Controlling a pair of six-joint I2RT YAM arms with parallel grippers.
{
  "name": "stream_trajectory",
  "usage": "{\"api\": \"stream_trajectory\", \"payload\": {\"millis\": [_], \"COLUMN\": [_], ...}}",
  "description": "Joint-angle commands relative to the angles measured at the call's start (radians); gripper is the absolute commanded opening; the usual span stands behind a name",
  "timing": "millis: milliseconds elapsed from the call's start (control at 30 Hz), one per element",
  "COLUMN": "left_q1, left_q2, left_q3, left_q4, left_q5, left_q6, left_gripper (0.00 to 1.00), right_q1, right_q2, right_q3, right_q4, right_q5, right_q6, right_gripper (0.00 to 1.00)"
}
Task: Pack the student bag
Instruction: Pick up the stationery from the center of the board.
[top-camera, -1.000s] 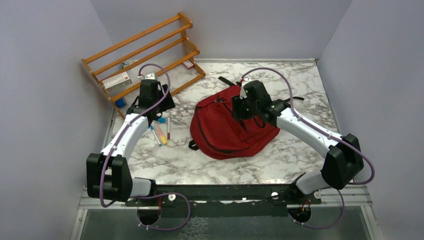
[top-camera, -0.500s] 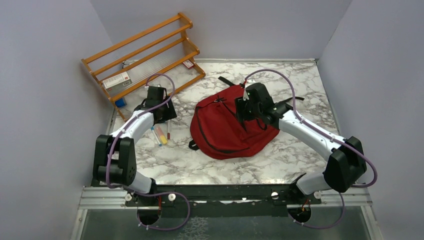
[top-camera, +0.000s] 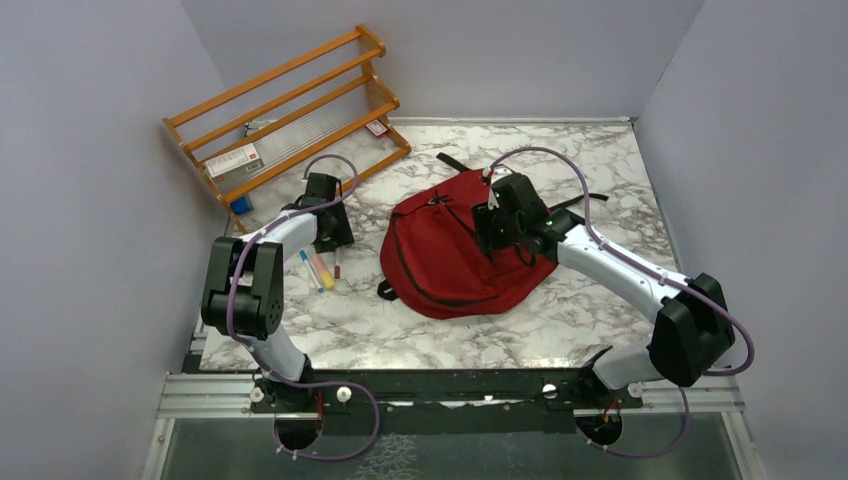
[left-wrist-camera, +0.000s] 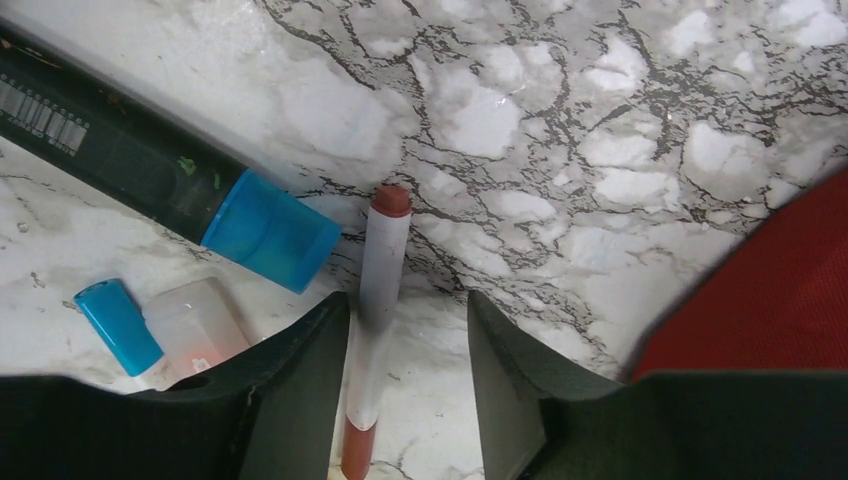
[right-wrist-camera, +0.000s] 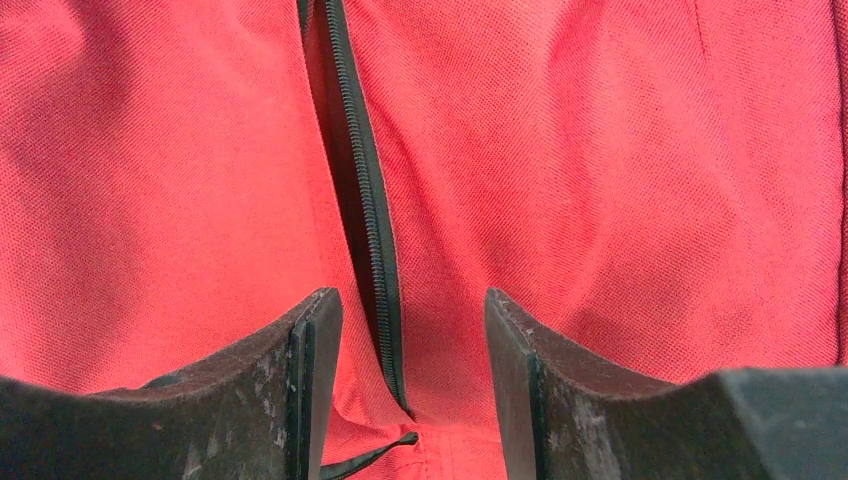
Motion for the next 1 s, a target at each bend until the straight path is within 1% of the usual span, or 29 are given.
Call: {"api": "stream_trajectory", "payload": {"millis": [0,167,367,567,633,833,967], "left_q1": [-0.013,-0.024,-0.03,-0.049,-0.057,-0.1,-0.104], "left_q2": [0.054,0.079,0.081,0.081,0.079,0.013,-0.035], "left_q3": [0.043,0.071,0.054,0.054,0.061,0.057,0.031], "left_q4": [-0.05,-0.118,-0.137,-0.144,-0.141,-0.048,0.02], "left_q5": [0.017,-0.014,-0.041,-0.058,-0.054,0.033,0.121], "left_q6": [0.007,0.041,0.054,0.058,0.058,0.09,0.098], "left_gripper": [0.46,0.4,0.35,0.19,0.17,0.15,0.03], "right_q1": [0.006,0.006,0.006,0.006,0.006,0.006,0.006], "right_q2": [-0.023,-0.025,-0.016,0.0,0.009,0.029,0.055], "right_q3": [-0.009,-0.011,-0.002,0.003,0.011,0.028,0.053], "right_q4": [-0.002,-0.003,-0.011,-0.005,-0.006,-0.001,-0.006], "right_q5": [0.024,0.044,0.05,0.056,0.056,0.045,0.055], "right_q6": [0.007,0.009,0.009,0.005,0.005,-0.022,-0.057], "right_gripper": [0.59,0.59,0.59,0.59,0.59,0.6,0.61]}}
